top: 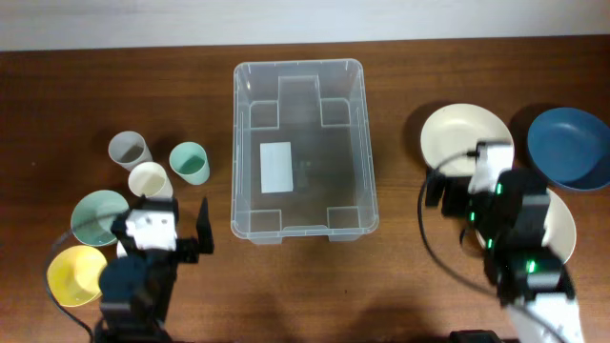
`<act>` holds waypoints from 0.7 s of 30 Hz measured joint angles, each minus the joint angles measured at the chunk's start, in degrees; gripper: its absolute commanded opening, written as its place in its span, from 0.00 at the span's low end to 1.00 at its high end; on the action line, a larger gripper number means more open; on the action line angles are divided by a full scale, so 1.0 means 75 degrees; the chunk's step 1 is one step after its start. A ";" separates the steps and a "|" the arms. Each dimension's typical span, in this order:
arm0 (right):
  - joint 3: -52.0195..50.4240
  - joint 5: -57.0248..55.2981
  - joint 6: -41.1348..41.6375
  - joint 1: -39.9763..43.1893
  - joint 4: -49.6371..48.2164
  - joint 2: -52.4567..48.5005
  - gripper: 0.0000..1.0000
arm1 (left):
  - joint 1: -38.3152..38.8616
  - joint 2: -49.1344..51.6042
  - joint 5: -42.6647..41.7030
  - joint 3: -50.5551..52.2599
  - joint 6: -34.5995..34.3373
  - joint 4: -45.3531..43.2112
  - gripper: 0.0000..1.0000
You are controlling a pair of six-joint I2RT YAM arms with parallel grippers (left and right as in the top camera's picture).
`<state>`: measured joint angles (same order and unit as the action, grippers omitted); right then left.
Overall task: Pack container
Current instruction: 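Lower the right gripper onto the rim of the cream bowl and grasp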
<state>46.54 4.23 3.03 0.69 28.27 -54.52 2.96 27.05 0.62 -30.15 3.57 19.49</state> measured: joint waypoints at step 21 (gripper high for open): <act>0.4299 0.0711 0.0393 0.1609 0.3139 -0.3147 0.99 | 0.0000 0.5047 -0.0638 -0.4281 -0.0026 0.4331 0.99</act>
<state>78.78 9.56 5.98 12.75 51.81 -78.13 2.96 64.90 -4.16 -62.26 3.38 51.96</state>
